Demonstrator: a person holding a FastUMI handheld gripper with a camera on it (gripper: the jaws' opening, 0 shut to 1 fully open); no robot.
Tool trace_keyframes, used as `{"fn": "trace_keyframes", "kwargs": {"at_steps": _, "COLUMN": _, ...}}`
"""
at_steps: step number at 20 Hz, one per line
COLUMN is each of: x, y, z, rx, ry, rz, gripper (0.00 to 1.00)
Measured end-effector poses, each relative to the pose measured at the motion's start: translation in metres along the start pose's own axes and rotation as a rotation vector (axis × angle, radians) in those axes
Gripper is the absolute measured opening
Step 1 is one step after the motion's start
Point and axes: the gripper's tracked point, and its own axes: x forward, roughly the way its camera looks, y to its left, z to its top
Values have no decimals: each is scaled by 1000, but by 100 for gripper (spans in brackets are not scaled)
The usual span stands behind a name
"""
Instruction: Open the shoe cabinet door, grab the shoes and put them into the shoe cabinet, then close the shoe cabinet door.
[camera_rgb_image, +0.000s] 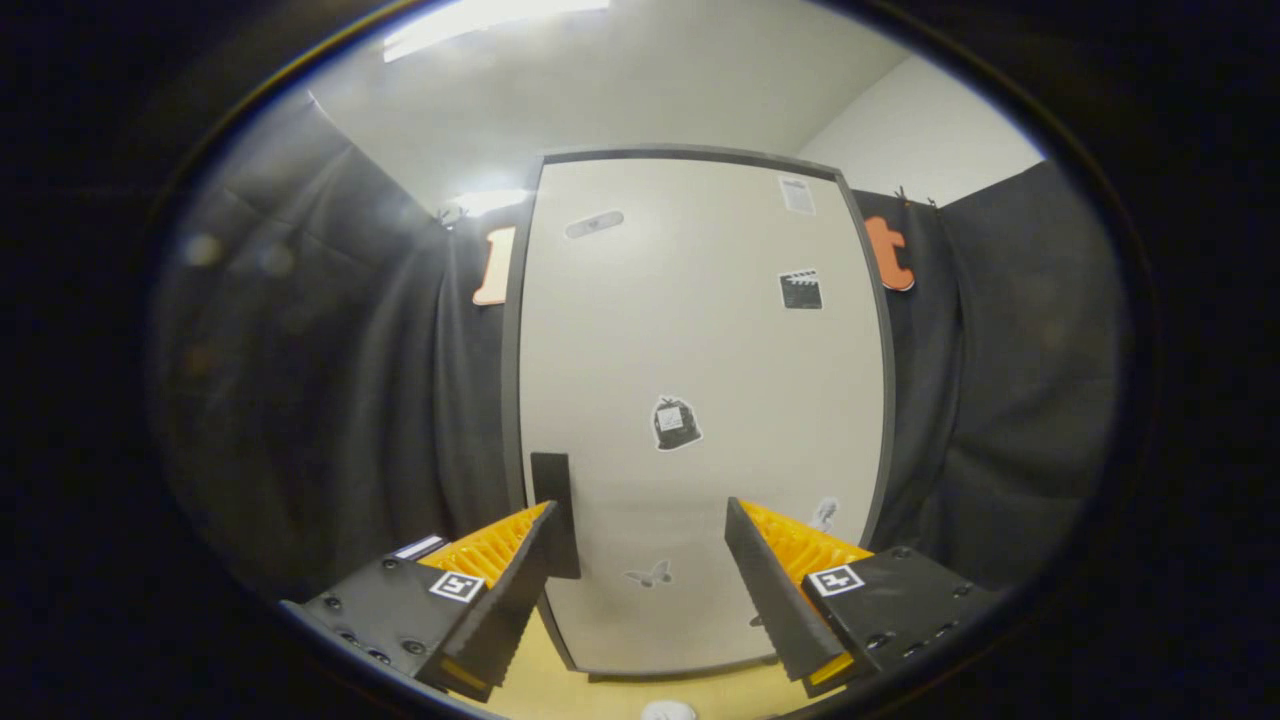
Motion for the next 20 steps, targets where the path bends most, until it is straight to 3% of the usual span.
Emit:
{"fn": "trace_keyframes", "kwargs": {"at_steps": 9, "x": 30, "y": 48, "z": -18, "rx": 22, "ry": 22, "rz": 50, "gripper": 100}}
{"fn": "trace_keyframes", "kwargs": {"at_steps": 20, "x": 86, "y": 63, "z": -49, "rx": 24, "ry": 66, "rz": -7, "gripper": 97}}
